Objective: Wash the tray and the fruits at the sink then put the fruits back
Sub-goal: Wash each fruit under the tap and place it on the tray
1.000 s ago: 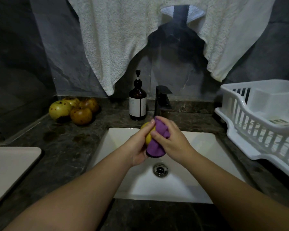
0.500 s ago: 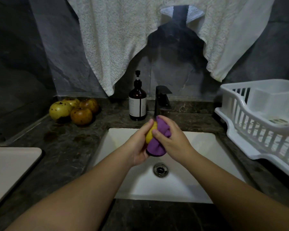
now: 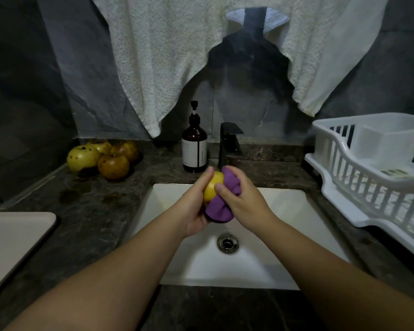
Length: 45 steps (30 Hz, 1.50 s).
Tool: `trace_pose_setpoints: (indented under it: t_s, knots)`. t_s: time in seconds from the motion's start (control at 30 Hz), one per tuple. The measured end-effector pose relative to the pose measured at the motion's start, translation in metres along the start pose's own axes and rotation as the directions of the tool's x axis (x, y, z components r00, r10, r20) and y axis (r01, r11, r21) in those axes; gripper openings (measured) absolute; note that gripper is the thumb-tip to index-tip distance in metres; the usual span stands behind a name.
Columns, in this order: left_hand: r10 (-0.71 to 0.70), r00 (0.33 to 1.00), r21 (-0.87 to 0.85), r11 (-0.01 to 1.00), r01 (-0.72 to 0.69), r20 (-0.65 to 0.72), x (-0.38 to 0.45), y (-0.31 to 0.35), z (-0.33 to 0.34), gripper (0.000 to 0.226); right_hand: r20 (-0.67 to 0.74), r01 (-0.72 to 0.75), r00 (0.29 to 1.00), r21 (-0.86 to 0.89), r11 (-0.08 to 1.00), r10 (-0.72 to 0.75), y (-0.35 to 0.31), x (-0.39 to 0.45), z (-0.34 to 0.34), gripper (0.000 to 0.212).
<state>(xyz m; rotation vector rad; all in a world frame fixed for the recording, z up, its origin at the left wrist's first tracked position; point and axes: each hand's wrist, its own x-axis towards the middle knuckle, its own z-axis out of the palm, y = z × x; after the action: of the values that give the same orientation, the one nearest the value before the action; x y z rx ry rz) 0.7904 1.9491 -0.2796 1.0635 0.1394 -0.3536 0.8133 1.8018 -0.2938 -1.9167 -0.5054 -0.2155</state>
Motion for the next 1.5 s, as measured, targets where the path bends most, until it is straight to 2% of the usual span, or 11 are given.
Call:
trace_pose_setpoints:
  t_s: [0.07,0.2,0.33,0.47,0.57,0.7,0.83,0.97,1.1,1.2,1.5]
  knots:
    - [0.013,1.000,0.039,0.999,-0.013,0.006,0.000,0.000,-0.002,0.060,0.025,0.043,0.999,-0.063,0.997,-0.041,-0.001,0.000,0.001,0.064]
    - [0.046,0.999,-0.026,0.999,-0.045,0.019,0.000,0.002,0.001,0.072,-0.021,-0.027,0.999,0.085,0.996,0.029,0.002,0.004,-0.003,0.064]
    - [0.031,0.999,0.070,0.997,-0.033,0.021,0.000,-0.001,-0.001,0.065,0.025,0.082,0.996,-0.068,0.994,-0.081,0.000,0.000,-0.001,0.065]
    - [0.028,1.000,-0.063,0.998,-0.028,-0.003,0.002,0.000,-0.001,0.073,-0.030,-0.008,0.999,0.075,0.997,0.011,0.001,0.004,-0.003,0.069]
    - [-0.016,0.999,-0.015,1.000,0.016,0.037,0.002,-0.001,-0.002,0.070,-0.003,0.069,0.998,-0.059,0.996,-0.069,0.001,0.002,-0.002,0.063]
    - [0.064,0.998,-0.041,0.997,-0.065,-0.022,0.004,-0.001,-0.002,0.060,-0.033,0.004,0.999,0.032,0.999,-0.003,0.002,0.006,-0.004,0.063]
    - [0.015,1.000,0.004,1.000,-0.015,0.020,0.004,-0.007,0.002,0.059,-0.008,0.099,0.995,-0.084,0.992,-0.100,0.002,0.003,-0.001,0.060]
    - [0.058,0.998,-0.044,0.997,-0.057,0.011,0.006,-0.001,-0.004,0.062,-0.014,-0.014,1.000,0.104,0.994,0.015,0.003,0.003,-0.006,0.061]
    - [0.026,0.997,-0.013,1.000,-0.026,0.068,0.006,0.000,-0.007,0.062,0.024,0.069,0.997,-0.010,0.998,-0.069,0.000,0.000,-0.002,0.061]
    - [0.040,0.998,-0.032,0.999,-0.039,0.054,0.006,0.001,-0.006,0.072,-0.008,-0.001,1.000,0.090,0.996,0.001,0.002,0.001,-0.004,0.057]
    - [-0.003,0.999,0.035,0.999,0.001,0.033,0.005,-0.001,-0.006,0.075,-0.006,0.008,1.000,0.043,0.999,-0.008,0.002,0.000,-0.002,0.058]
